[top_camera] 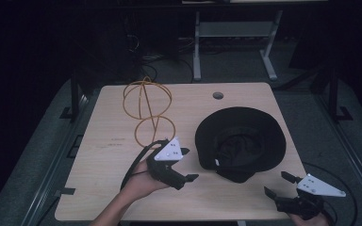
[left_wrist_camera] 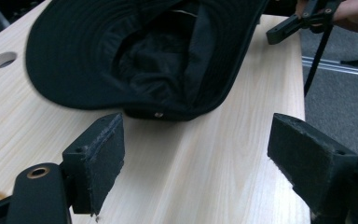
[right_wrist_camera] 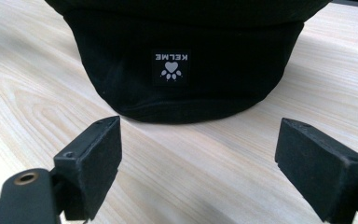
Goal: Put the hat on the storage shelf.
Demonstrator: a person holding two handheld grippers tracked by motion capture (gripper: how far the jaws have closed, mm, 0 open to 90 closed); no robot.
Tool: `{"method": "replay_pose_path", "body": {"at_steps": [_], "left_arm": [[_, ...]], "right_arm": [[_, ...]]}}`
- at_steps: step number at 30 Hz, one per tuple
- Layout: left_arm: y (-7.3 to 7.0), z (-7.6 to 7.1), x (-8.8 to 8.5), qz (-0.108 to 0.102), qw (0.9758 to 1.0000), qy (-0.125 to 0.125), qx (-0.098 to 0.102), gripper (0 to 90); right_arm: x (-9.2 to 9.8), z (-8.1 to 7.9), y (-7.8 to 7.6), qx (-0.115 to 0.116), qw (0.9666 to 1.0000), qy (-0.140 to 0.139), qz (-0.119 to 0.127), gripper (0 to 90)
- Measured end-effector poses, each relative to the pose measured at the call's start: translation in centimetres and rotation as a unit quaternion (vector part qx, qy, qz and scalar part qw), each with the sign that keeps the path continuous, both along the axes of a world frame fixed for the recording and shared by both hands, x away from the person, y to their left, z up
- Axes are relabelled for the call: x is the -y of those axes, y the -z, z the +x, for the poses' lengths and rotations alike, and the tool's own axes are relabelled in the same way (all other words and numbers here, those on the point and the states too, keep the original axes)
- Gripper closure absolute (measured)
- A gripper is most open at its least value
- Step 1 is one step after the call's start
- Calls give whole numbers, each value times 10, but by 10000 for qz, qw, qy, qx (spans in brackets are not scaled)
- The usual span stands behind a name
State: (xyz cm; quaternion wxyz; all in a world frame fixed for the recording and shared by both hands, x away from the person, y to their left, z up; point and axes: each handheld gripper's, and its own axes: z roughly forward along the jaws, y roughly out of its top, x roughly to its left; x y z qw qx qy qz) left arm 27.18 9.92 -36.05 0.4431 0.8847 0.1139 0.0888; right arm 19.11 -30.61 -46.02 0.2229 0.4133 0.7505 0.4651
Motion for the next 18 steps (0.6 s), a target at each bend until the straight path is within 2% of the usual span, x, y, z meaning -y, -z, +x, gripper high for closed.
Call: {"method": "replay_pose_path", "body": {"at_steps": [8,14,16,18], "left_arm": [[-2,0,30,219,9993,290,93,185],[1,-3,51,537,9966,545,310,238],[2,-1,55,545,9965,555,300,260],[7,4,61,677,9958,578,222,282]], "right_arm": [[3,0,1,5,10000,-17,32,142],[2,0,1,-19,10000,-37,53,142],[1,1,1,-19,10000,-64,39,142],[1,1,1,-20,10000,-65,54,142]]}}
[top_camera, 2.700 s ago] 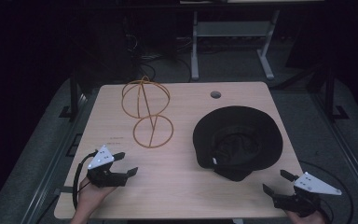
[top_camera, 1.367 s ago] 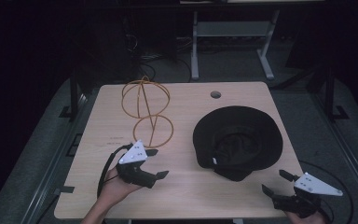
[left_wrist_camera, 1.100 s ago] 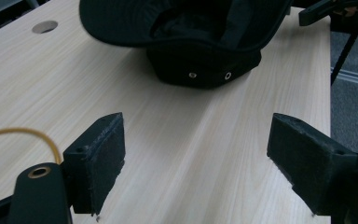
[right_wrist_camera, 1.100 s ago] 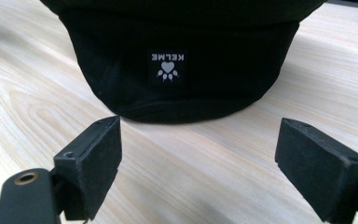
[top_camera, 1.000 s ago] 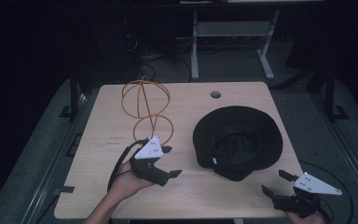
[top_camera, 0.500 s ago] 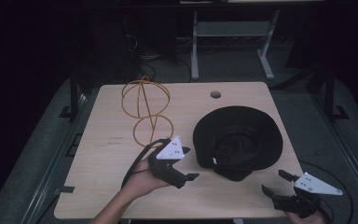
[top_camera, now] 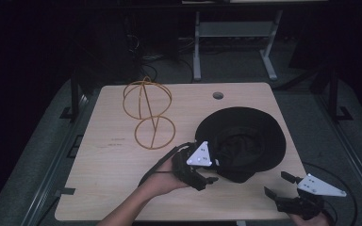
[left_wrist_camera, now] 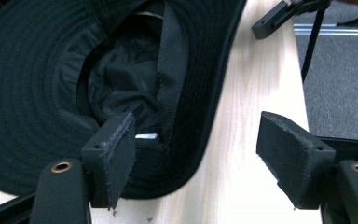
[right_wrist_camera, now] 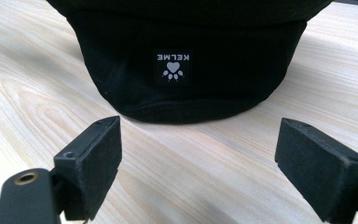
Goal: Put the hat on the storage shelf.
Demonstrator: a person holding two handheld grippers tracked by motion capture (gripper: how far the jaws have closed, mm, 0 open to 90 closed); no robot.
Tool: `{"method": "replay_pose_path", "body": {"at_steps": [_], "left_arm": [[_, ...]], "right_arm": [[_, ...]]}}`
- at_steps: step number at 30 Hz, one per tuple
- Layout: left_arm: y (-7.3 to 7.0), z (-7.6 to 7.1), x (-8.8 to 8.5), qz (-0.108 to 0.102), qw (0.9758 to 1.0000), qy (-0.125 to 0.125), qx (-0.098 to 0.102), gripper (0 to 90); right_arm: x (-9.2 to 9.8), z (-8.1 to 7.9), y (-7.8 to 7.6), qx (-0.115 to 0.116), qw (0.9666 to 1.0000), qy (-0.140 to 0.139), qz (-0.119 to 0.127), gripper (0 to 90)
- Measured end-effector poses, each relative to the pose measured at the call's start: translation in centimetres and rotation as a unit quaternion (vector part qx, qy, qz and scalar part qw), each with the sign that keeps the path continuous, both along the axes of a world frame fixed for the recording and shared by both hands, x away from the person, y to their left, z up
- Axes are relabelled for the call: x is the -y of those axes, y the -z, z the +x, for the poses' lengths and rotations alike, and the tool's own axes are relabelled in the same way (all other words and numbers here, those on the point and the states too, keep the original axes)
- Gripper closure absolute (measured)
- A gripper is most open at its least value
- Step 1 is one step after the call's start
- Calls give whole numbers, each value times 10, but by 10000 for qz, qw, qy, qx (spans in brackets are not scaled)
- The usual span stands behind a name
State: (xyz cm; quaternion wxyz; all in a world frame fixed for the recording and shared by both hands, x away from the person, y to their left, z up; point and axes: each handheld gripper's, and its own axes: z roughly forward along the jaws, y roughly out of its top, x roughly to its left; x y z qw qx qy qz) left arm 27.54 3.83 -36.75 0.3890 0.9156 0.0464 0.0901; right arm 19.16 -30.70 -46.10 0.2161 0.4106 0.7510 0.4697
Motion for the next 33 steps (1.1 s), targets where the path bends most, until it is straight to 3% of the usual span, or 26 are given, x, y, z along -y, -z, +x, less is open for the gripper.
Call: {"method": "replay_pose_path", "body": {"at_steps": [5,6,8,15,24,33], "left_arm": [[6,4,7,277,9995,115,21,338],[8,5,8,323,9994,107,53,389],[9,6,9,333,9994,95,48,410],[16,13,8,570,9983,74,-22,689],[15,16,8,246,9996,-58,-149,835],[7,23,7,-152,9983,-250,-510,857]], "right_arm": [[0,0,0,4,10000,-7,3,142],[-1,0,0,1,10000,-19,-5,142],[-1,0,0,-4,10000,-21,-7,142],[-1,1,1,7,10000,-52,1,142],[-7,2,0,64,10000,-21,16,138],[-15,5,3,58,9999,-137,58,138]]}}
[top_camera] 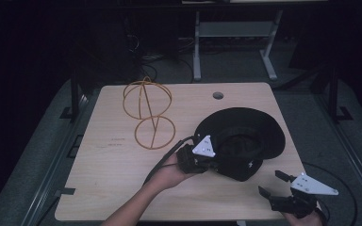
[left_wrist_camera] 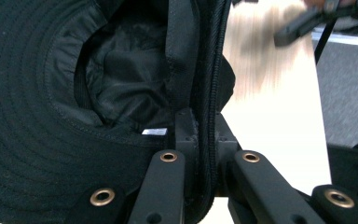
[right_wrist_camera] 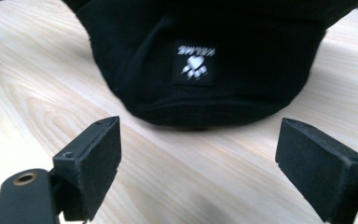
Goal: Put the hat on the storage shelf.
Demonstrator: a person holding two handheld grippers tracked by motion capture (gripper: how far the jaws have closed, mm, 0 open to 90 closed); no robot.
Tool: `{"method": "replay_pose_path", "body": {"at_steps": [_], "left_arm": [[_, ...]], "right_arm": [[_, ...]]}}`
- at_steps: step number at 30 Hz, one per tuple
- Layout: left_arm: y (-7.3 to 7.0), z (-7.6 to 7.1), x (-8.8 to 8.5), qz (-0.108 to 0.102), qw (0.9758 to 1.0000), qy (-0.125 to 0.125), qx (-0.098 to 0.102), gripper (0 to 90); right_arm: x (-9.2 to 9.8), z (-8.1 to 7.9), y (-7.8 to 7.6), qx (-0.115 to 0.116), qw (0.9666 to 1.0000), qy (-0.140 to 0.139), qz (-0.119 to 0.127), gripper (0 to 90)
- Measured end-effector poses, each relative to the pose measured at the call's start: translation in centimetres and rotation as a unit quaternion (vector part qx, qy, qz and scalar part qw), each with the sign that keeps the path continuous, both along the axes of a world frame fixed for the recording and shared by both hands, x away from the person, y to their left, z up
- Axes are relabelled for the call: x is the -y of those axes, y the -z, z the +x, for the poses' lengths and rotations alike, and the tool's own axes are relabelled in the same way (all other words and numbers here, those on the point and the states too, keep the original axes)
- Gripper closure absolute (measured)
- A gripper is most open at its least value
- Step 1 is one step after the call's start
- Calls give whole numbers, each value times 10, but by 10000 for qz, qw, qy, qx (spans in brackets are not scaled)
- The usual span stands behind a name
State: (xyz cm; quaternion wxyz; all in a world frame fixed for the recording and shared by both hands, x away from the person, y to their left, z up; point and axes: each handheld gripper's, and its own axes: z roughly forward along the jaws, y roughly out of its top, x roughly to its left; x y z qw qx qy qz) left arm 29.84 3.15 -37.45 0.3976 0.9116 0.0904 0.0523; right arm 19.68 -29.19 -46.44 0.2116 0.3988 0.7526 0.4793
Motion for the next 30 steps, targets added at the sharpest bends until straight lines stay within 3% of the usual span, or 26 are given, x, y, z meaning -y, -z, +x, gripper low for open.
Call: {"method": "replay_pose_path", "body": {"at_steps": [8,15,20,23,30], "left_arm": [[-10,6,-2,-389,9988,-127,-275,860],[-19,12,-7,-716,9957,-283,-512,862],[-26,19,-8,-827,9939,-396,-617,863],[-30,21,-8,-959,9916,-450,-742,864],[-38,25,-9,-1134,9888,-498,-832,864]], "right_arm": [[-12,2,-4,140,9998,-108,-67,140],[-25,7,-6,160,9995,-246,-109,140],[-33,10,-9,273,9991,-303,-86,141],[-35,12,-10,299,9991,-288,-125,141],[-39,20,-15,325,9989,-337,-82,142]]}}
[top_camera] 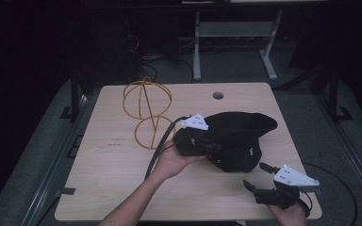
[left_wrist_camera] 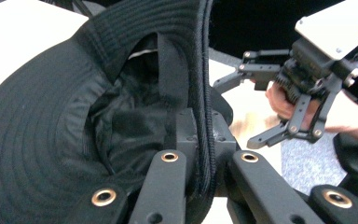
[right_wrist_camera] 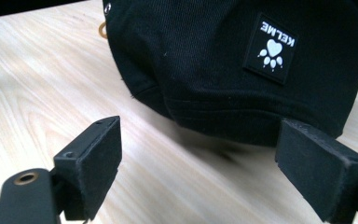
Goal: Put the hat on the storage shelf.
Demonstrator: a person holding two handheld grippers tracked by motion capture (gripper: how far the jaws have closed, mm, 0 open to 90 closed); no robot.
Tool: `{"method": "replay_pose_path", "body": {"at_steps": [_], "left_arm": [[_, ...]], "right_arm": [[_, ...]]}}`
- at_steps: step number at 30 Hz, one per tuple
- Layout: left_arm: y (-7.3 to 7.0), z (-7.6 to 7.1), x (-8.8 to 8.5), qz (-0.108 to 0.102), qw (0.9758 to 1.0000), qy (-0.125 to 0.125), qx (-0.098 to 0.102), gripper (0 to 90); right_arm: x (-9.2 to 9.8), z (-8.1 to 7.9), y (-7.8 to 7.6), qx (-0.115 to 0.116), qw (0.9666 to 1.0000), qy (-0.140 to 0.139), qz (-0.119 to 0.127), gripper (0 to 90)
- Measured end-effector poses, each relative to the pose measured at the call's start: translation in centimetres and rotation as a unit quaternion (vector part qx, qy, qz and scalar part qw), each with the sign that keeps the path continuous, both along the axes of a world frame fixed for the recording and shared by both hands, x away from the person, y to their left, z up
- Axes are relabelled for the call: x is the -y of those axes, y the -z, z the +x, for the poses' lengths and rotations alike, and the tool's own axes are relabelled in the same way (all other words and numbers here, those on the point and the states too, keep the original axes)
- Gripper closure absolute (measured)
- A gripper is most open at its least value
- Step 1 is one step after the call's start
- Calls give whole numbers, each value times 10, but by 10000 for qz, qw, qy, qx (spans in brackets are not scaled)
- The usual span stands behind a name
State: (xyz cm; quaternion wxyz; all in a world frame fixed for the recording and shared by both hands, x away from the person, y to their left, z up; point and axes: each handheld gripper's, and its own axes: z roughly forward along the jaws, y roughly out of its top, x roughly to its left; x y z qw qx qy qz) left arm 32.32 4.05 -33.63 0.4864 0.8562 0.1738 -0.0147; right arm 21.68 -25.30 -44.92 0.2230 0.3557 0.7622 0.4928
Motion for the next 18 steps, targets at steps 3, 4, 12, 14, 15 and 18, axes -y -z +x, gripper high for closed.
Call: {"method": "replay_pose_path", "body": {"at_steps": [3,4,12,14,15,18], "left_arm": [[-3,1,0,-56,10000,-5,-33,864],[-4,1,0,-71,10000,-14,-31,864],[-5,0,4,-122,9999,59,-78,864],[-5,-1,6,-100,9999,102,-48,864],[-5,-3,7,-100,9999,99,-73,864],[-5,-4,9,-116,9998,159,-22,864]], "right_arm": [[-2,3,-2,36,10000,45,17,142],[-2,4,-3,51,10000,53,27,141],[-5,10,-6,49,9994,146,313,149],[-7,12,-5,61,9996,169,229,179],[-9,13,-5,75,9997,167,181,198],[-11,17,-2,63,9998,130,128,298]]}}
